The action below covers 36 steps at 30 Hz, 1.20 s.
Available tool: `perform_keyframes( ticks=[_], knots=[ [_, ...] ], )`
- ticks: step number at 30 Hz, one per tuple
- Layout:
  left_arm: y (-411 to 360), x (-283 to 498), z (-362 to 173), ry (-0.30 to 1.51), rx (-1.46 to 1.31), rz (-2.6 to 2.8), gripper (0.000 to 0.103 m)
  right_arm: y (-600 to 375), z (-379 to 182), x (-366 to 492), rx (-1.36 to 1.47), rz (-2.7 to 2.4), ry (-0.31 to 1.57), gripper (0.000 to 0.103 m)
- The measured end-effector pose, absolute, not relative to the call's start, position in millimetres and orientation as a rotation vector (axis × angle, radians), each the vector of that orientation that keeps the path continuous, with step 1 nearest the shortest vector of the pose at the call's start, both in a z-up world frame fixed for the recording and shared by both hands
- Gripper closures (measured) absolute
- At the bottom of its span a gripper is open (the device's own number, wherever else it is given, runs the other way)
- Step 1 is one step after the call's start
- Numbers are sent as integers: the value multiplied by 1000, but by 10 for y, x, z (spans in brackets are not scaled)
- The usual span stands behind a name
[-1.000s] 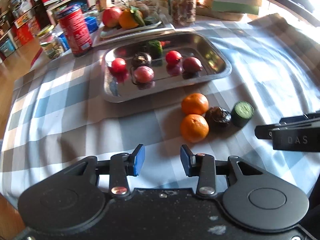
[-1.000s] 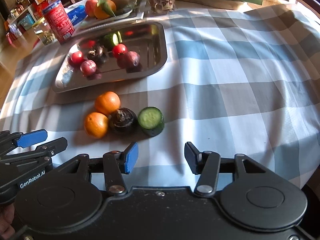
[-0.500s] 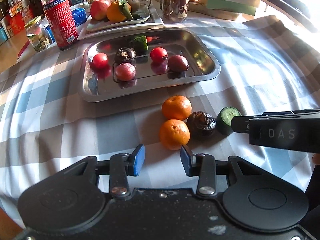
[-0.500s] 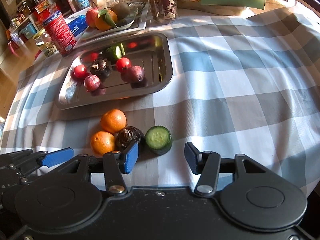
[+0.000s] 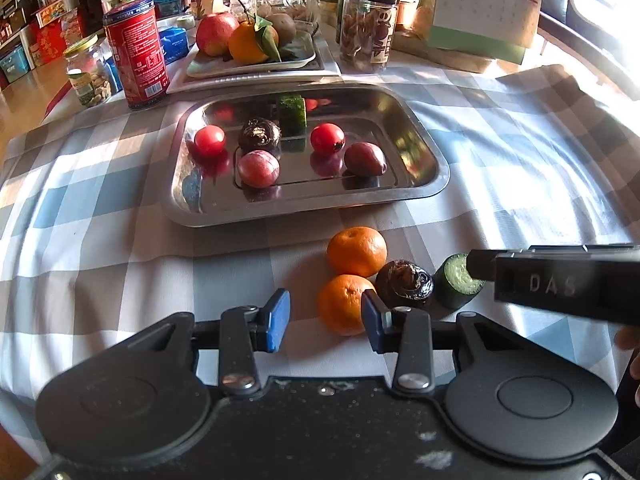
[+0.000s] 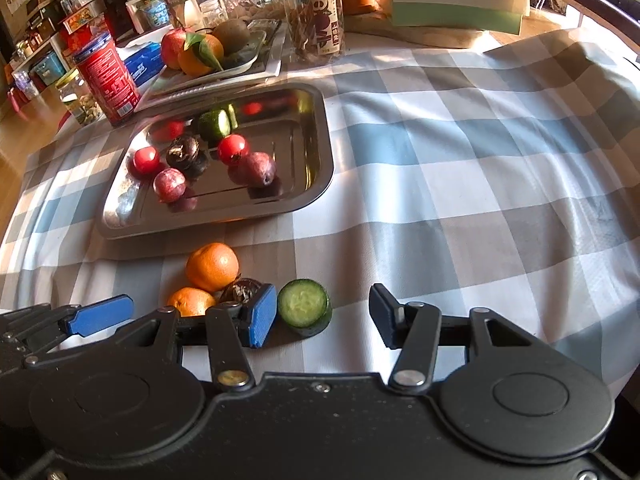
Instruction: Organize fruits
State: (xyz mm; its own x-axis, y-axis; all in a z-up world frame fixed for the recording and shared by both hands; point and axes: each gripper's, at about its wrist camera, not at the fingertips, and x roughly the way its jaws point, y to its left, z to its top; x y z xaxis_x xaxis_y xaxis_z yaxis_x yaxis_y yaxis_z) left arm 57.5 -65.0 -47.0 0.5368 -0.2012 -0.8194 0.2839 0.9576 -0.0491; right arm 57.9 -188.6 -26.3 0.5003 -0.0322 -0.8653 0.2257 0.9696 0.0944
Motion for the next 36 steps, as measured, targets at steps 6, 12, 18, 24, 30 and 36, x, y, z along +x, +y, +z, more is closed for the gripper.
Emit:
perform_keyframes(
  ticks=[6,12,18,24,30,36],
  knots=[
    [-723,587,-519,953,133,-324,62,-1946,-248,625,235,-165,1026,44],
    [-797,567,-579,965,173,-381,62,-1995,-290,642,260,-168,1044,44],
    [-827,582,-667,964,246,-359,53,-1928,-327,647,215,-139,1063,44],
    [-642,672,-570,971,139,-290,52,-1824,-358,628,169,-97,1075,44],
    [-438,732,-494,925,118,-129,53,-1833,-363,642,117,-83,1088,44],
    [-283,855,-500,964,58,-56,55,-1730,-428,646,25,-35,1118,44]
  ],
)
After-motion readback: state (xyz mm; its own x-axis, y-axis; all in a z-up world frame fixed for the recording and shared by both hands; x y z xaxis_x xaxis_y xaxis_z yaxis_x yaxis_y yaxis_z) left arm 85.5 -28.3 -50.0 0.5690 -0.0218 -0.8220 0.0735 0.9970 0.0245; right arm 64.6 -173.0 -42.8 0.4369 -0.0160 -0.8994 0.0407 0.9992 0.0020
